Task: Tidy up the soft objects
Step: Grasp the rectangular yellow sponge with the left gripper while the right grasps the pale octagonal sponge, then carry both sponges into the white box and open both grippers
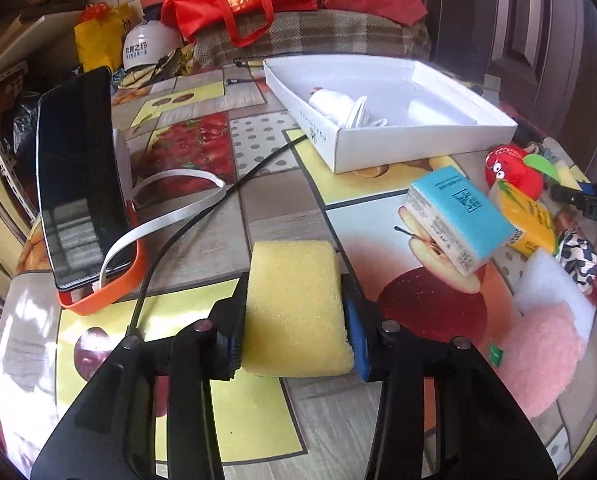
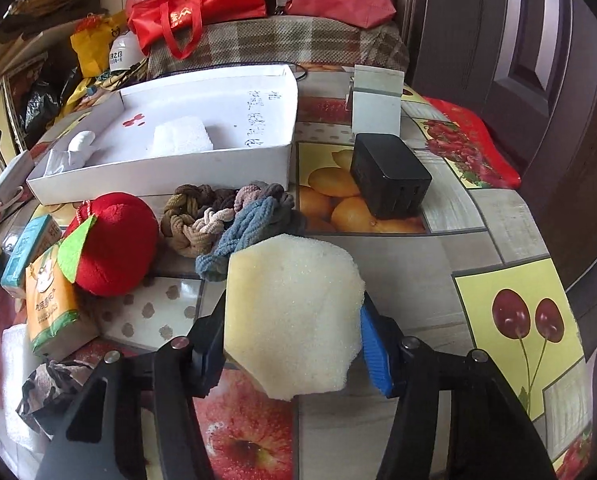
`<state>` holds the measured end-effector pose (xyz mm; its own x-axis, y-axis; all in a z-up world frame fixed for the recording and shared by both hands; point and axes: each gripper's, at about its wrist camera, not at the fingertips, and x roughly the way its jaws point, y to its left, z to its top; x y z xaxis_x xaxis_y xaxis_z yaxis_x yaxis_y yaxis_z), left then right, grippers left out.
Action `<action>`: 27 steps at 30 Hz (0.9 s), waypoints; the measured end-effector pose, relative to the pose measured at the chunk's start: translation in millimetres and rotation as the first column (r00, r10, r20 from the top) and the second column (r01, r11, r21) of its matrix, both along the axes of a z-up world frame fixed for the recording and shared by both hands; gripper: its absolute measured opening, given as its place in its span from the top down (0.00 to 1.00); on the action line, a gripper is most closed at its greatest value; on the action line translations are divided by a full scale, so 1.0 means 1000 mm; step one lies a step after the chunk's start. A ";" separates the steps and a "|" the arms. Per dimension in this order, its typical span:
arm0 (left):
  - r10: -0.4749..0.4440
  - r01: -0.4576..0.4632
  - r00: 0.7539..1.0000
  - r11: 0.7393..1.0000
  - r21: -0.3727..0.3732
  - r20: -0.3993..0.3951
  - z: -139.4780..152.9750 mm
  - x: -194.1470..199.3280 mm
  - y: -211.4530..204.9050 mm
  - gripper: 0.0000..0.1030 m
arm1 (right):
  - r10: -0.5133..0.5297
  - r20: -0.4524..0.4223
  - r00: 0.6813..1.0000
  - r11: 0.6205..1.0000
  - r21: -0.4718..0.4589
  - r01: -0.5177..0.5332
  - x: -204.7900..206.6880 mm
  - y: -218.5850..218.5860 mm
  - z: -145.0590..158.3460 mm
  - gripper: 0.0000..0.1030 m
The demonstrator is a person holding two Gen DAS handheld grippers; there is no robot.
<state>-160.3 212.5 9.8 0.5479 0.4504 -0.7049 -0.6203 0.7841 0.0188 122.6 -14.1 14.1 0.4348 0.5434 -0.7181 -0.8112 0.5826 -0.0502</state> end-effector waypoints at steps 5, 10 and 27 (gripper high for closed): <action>-0.028 -0.003 0.988 0.981 0.195 0.152 0.026 -0.021 -0.032 0.60 | -0.007 0.116 0.993 0.983 0.183 -0.015 -0.031 -0.046 0.025 0.45; -0.099 0.010 0.956 0.952 0.306 0.277 0.042 -0.014 -0.056 0.60 | -0.072 0.281 0.957 0.954 0.300 -0.017 -0.054 -0.062 0.041 0.44; -0.058 -0.053 0.933 0.955 0.293 0.356 0.050 0.096 -0.001 0.60 | -0.092 0.304 0.948 0.931 0.364 -0.027 -0.023 0.036 0.046 0.44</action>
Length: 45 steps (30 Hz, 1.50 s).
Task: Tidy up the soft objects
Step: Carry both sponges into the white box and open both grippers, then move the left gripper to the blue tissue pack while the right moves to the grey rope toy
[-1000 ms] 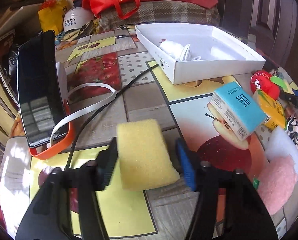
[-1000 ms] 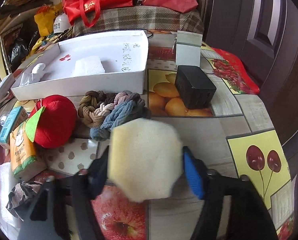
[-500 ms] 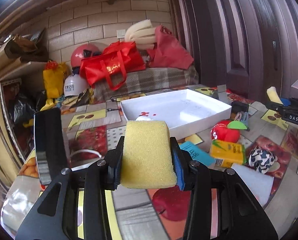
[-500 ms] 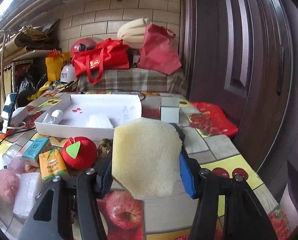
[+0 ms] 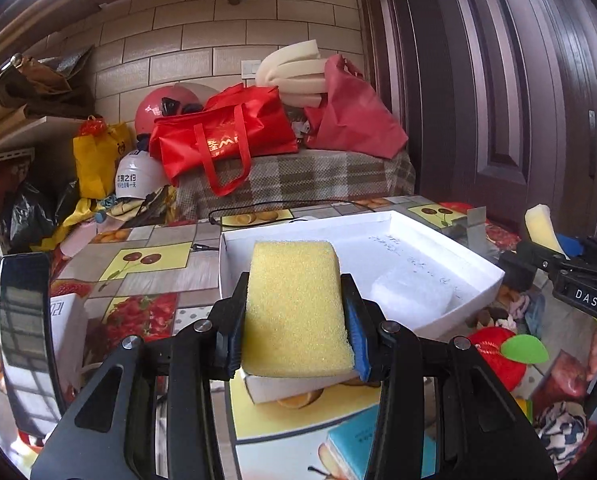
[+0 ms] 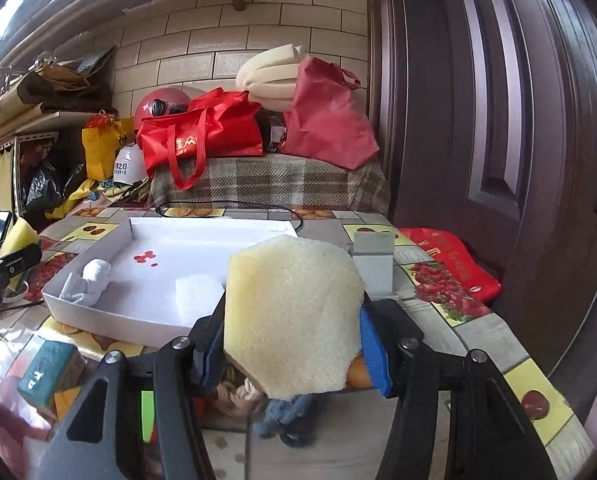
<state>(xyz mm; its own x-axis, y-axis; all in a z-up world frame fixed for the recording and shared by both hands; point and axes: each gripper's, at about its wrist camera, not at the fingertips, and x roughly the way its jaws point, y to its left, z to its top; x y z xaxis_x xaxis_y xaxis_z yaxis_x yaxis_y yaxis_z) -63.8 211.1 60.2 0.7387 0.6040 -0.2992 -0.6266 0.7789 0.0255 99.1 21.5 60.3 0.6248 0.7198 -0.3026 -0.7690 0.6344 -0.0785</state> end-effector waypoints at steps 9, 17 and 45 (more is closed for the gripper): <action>0.019 -0.019 0.999 1.000 -0.017 -0.045 -0.002 0.054 0.030 0.60 | 0.001 -0.047 0.999 1.000 -0.013 -0.002 0.023 0.054 -0.003 0.44; 0.030 -0.035 0.992 0.998 -0.042 -0.119 -0.007 0.084 0.044 0.60 | -0.006 -0.062 0.998 0.998 -0.062 0.002 0.033 0.088 -0.005 0.44; 0.052 -0.052 0.999 0.998 -0.022 0.000 0.000 0.034 0.024 0.00 | -0.042 0.014 0.999 0.999 0.030 0.042 0.017 0.057 0.002 0.00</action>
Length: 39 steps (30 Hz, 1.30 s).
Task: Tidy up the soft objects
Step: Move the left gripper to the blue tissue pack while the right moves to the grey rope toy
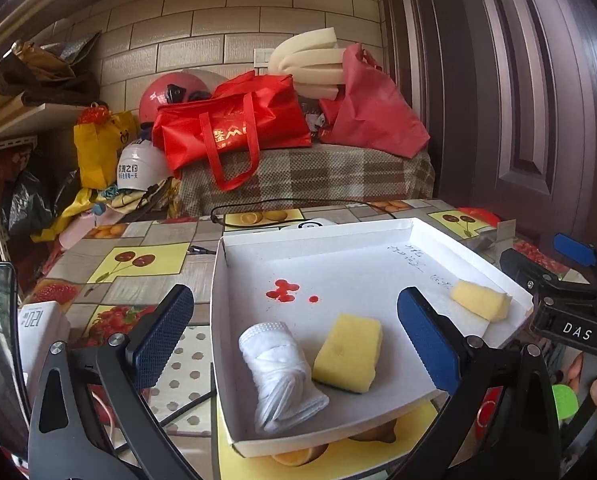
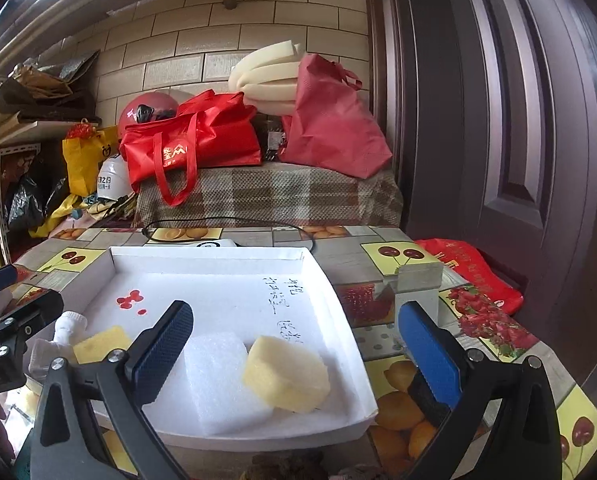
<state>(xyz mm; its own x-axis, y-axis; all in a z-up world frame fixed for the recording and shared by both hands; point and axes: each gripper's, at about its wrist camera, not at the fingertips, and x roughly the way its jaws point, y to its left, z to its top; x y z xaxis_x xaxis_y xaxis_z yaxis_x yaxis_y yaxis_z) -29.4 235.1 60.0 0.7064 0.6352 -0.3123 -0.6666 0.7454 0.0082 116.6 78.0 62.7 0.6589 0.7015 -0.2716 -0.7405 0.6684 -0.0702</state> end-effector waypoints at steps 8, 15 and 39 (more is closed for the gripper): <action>0.011 -0.010 1.000 1.000 -0.025 0.003 -0.001 -0.028 -0.008 0.00 | -0.008 -0.007 1.000 1.000 0.000 0.008 -0.005 -0.027 -0.001 0.00; 0.012 -0.012 1.000 1.000 -0.015 -0.007 -0.003 -0.046 -0.020 0.00 | -0.027 -0.025 0.999 1.000 0.003 0.027 -0.004 -0.048 -0.002 0.00; -0.280 0.235 0.916 0.955 -0.180 -0.288 -0.031 -0.041 -0.066 0.00 | 0.053 -0.217 0.975 0.925 -0.357 -0.130 -0.002 -0.057 -0.039 0.01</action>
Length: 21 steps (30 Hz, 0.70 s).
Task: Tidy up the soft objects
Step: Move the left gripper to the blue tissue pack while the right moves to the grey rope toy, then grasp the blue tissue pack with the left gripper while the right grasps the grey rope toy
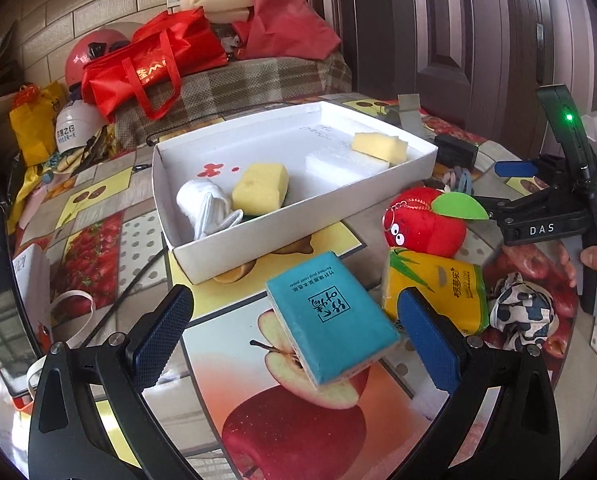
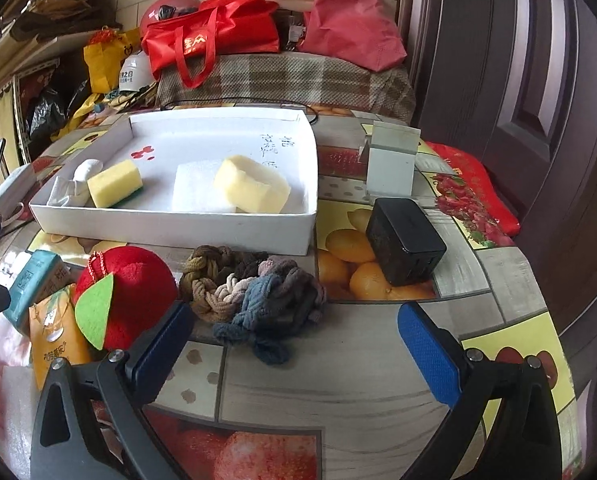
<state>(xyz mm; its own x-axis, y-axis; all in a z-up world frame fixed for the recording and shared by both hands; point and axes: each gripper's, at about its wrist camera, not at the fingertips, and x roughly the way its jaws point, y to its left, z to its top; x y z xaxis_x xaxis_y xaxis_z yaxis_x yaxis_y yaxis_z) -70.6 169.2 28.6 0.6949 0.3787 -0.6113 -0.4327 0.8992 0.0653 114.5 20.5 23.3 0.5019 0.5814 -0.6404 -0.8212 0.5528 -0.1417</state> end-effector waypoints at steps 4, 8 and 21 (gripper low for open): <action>0.002 -0.004 1.000 0.998 -0.062 -0.024 -0.006 0.003 0.011 0.00 | 0.039 -0.014 0.999 0.999 -0.007 -0.039 -0.001 0.003 0.000 0.07; 0.003 -0.006 0.999 0.994 -0.112 -0.033 -0.010 0.003 0.018 0.05 | 0.049 -0.069 0.996 0.999 0.011 -0.048 0.008 0.004 -0.001 0.15; -0.066 0.053 0.996 0.979 -0.197 -0.061 -0.017 0.012 0.021 0.65 | 0.073 -0.191 0.979 0.994 0.098 -0.055 0.020 0.000 0.000 0.69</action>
<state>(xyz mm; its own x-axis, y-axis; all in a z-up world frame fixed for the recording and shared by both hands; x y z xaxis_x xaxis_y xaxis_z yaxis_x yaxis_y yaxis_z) -58.2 190.6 11.9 0.6679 0.2066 -0.7150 -0.3782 0.9216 -0.0869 135.0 20.9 22.9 0.3338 0.6691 -0.6640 -0.8619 0.5019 0.0724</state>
